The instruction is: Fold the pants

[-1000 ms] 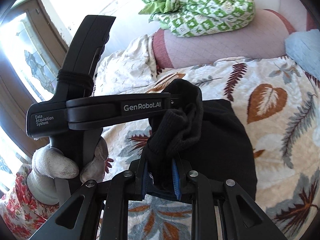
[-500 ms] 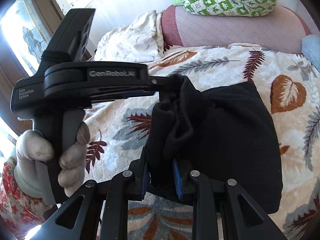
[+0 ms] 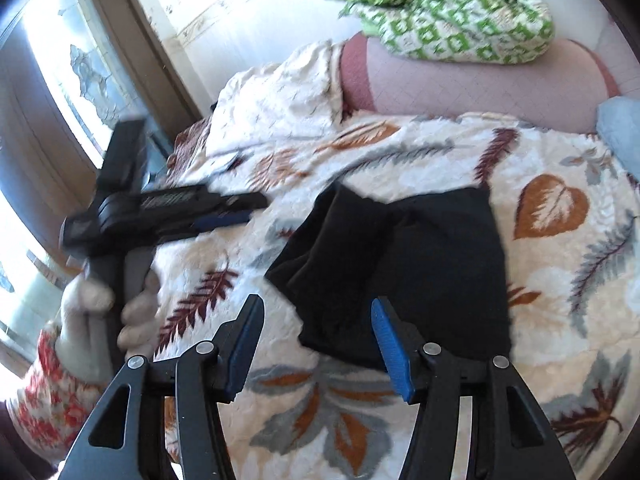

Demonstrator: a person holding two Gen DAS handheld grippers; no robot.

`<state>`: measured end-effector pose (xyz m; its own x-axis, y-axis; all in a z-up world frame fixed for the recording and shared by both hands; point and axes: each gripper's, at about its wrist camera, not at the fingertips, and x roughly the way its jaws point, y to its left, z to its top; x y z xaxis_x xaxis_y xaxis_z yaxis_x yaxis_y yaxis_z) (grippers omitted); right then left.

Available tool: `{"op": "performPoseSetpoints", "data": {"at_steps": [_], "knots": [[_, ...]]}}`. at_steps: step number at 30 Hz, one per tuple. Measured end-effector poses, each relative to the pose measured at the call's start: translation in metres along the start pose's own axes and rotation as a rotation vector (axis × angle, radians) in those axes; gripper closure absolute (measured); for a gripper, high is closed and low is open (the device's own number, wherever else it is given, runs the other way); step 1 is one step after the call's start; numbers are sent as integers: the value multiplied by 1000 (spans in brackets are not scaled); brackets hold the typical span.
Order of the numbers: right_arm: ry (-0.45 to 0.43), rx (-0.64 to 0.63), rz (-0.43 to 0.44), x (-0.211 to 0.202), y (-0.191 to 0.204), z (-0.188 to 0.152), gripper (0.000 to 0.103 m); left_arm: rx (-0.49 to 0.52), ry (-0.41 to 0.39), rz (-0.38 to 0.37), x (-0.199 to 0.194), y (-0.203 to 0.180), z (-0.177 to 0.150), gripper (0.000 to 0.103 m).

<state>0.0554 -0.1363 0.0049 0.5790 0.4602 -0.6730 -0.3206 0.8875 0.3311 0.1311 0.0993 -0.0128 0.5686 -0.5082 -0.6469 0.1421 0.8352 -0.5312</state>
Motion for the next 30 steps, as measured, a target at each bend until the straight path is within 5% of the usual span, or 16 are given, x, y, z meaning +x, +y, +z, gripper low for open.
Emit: {"op": "performPoseSetpoints", "data": {"at_steps": [5,11,24,30], "knots": [[0,20,-65,6,-17,40,48,1,-17,-134,-2,-35,-32,56],[192,-7,-78,66,-19,70,71,-48,18,-151,20,-32,-59,56],[450,-163,-209,179,31,72,68,-166,31,-116,27,27,-84,56],[388,-172,-204,163,47,92,64,-190,-20,-141,5,30,-83,56]]}}
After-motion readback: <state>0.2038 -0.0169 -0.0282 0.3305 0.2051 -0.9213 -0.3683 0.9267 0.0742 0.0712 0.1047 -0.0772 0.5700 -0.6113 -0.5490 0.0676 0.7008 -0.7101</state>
